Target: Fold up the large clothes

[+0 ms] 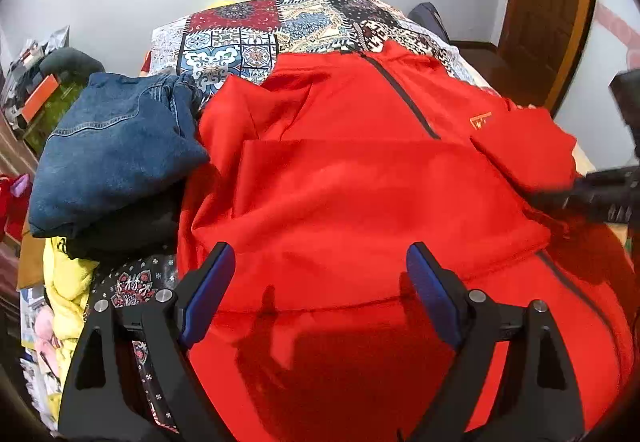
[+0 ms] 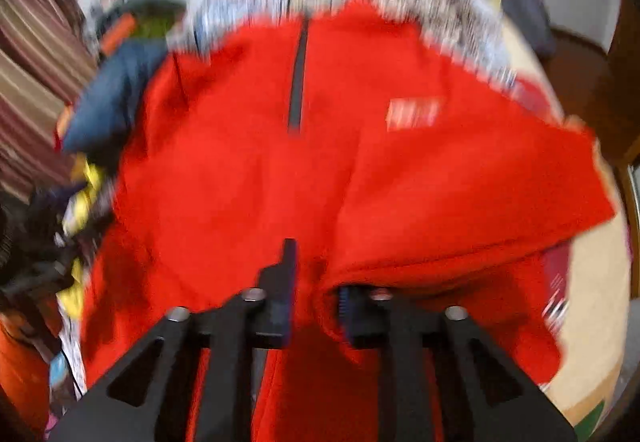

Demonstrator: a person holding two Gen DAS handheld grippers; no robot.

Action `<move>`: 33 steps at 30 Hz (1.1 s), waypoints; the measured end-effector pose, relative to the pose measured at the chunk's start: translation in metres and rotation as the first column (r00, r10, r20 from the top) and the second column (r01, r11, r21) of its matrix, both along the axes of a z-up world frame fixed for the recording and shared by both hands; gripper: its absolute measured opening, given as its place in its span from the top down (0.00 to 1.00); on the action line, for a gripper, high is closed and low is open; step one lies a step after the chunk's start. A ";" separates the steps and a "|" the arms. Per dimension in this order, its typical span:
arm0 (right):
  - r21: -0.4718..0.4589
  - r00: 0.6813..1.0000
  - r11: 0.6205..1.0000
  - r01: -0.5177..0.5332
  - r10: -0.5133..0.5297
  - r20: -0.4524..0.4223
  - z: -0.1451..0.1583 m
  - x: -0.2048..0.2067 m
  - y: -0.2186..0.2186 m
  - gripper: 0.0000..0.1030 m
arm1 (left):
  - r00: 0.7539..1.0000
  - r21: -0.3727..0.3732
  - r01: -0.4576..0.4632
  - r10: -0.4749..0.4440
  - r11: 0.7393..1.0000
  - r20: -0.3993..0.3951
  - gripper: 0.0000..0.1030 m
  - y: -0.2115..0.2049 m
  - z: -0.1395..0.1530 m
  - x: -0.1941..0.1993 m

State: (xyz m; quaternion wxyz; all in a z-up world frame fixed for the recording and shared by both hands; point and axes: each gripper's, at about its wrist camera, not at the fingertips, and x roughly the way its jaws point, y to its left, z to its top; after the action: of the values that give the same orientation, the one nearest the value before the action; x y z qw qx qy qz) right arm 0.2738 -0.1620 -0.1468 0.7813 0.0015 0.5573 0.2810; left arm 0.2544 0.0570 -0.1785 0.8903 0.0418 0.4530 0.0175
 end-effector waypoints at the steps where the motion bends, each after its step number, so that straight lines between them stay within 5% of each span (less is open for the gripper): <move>1: -0.012 1.000 1.000 -0.003 0.003 -0.010 -0.003 -0.003 0.001 0.71 | 1.000 -0.001 0.001 -0.001 1.000 -0.004 0.15 0.000 -0.001 -0.001; 4: -0.014 1.000 1.000 -0.004 0.004 -0.006 0.000 -0.011 -0.007 0.66 | 1.000 -0.010 -0.001 0.001 1.000 -0.010 0.15 0.001 -0.005 -0.004; 8: 0.043 0.997 0.997 0.068 -0.069 0.025 0.026 -0.010 -0.027 0.46 | 1.000 -0.026 -0.013 0.013 1.000 -0.009 0.15 0.002 -0.007 -0.003; 14: 0.115 0.950 0.951 0.288 -0.299 0.088 0.051 0.010 -0.091 0.27 | 1.000 -0.060 -0.030 0.030 0.998 0.008 0.15 0.003 -0.003 0.000; 25: 0.140 0.808 0.799 0.585 -0.561 -0.178 -0.029 0.066 -0.159 0.27 | 0.998 -0.092 -0.056 0.055 0.994 -0.014 0.15 0.010 -0.012 0.008; 30: 0.171 0.777 0.761 0.625 -0.588 -0.223 -0.039 0.076 -0.159 0.51 | 0.996 -0.121 -0.079 0.074 0.990 -0.047 0.15 0.015 -0.023 0.011; 33: 0.178 0.780 0.760 0.625 -0.596 -0.193 -0.032 0.083 -0.156 0.90 | 0.996 -0.123 -0.082 0.076 0.989 -0.052 0.15 0.016 -0.025 0.011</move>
State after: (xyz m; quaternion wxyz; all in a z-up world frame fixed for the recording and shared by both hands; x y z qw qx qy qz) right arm 0.3568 -0.3184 -0.1785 0.7879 0.2921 0.5371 0.0734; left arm 0.2655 0.0731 -0.2032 0.8789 -0.0317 0.4754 0.0235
